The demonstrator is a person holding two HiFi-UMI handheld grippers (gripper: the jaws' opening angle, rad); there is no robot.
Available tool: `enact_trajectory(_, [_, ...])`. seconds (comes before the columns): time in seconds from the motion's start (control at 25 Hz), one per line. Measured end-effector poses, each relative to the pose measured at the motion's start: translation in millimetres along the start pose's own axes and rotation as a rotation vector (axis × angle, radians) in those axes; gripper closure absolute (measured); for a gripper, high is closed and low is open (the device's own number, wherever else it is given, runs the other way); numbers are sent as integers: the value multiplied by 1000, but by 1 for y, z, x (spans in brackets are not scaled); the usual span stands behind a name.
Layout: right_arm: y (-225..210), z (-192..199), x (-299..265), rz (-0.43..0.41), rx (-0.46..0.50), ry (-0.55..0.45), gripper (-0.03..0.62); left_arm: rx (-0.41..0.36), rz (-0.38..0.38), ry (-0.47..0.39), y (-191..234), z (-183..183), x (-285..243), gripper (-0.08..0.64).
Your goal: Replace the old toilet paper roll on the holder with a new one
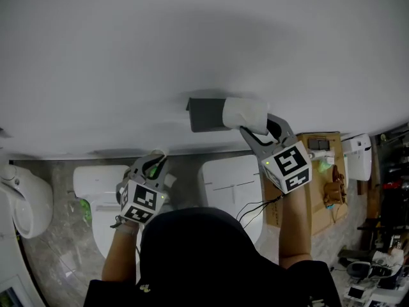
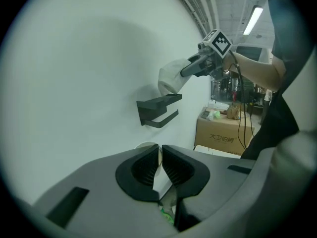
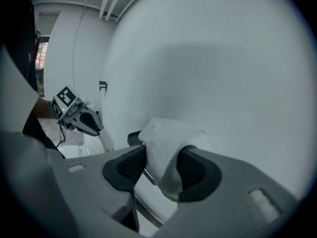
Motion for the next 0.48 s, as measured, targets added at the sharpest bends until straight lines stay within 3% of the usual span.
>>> enact_trajectory(0.48, [-3,-22,-46,-53,161,234,397,19,20,10,13,8,-16,526])
Point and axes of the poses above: the fingertips, and each gripper's own axes: x backward along the fingers, y to its left, z out of its underside, the point moved 7 cm from there along x, backward along the fingers, and after that the axes turned 15 degrees about -x, right-handed, at the moved point
